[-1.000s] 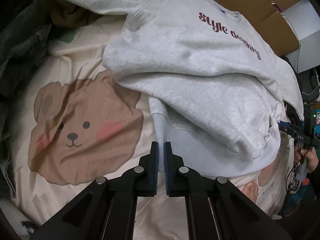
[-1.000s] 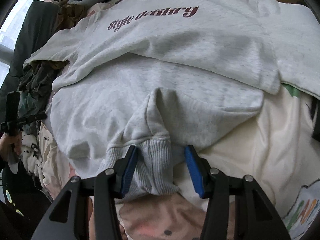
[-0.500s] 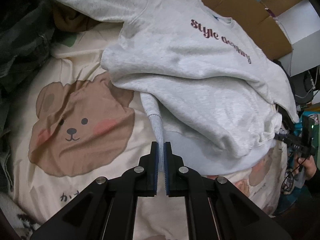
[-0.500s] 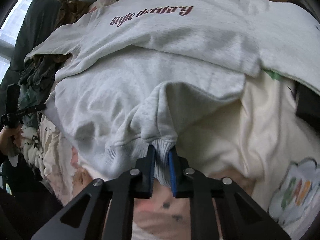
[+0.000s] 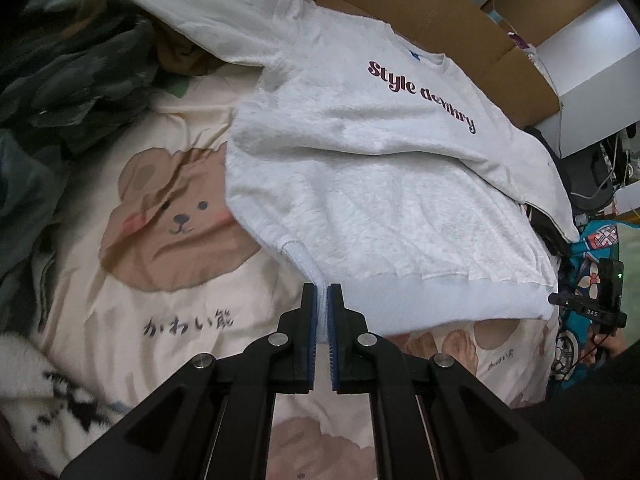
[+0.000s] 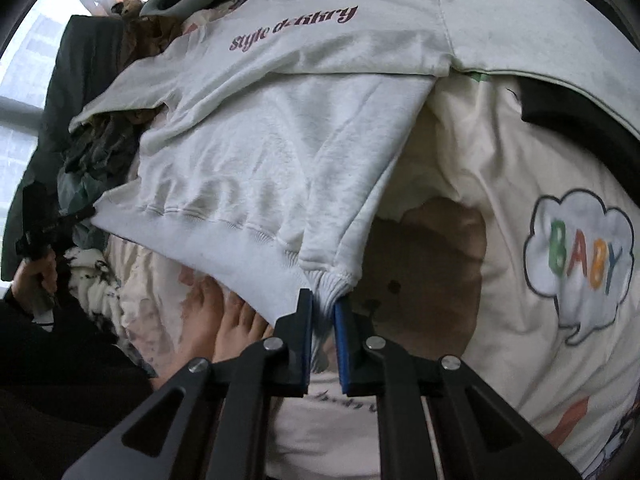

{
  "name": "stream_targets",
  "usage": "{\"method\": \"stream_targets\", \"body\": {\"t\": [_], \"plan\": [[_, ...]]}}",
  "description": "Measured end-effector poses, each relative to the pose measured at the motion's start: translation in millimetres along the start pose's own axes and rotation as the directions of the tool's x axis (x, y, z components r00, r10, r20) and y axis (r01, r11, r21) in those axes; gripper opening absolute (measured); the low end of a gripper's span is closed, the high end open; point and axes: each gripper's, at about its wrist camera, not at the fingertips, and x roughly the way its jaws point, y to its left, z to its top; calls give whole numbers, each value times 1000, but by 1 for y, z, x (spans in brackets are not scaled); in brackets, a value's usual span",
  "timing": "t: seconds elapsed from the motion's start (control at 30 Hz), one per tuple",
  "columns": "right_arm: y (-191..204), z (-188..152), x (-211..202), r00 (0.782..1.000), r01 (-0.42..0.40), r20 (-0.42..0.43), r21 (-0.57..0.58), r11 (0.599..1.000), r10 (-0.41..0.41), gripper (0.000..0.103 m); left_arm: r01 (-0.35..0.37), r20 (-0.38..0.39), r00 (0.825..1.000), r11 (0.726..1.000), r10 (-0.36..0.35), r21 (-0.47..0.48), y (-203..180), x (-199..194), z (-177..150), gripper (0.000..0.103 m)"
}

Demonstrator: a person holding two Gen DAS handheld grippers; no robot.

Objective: Fold clothes
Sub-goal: 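Pull the cuff with both tools away from the sweatshirt body, unfolding the sleeve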

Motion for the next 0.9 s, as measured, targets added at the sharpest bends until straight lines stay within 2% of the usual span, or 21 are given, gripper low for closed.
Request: {"method": "stream_targets", "body": {"t": [0.53, 0.9], "plan": [[7, -39, -19, 998, -6, -61, 18, 1000, 7, 9, 0, 2, 1000, 1000, 0, -17, 5, -40, -35, 4], [21, -66, -44, 996, -36, -84, 45, 998, 40, 8, -1, 1, 1000, 1000, 1, -15, 9, -62, -35, 4]]}}
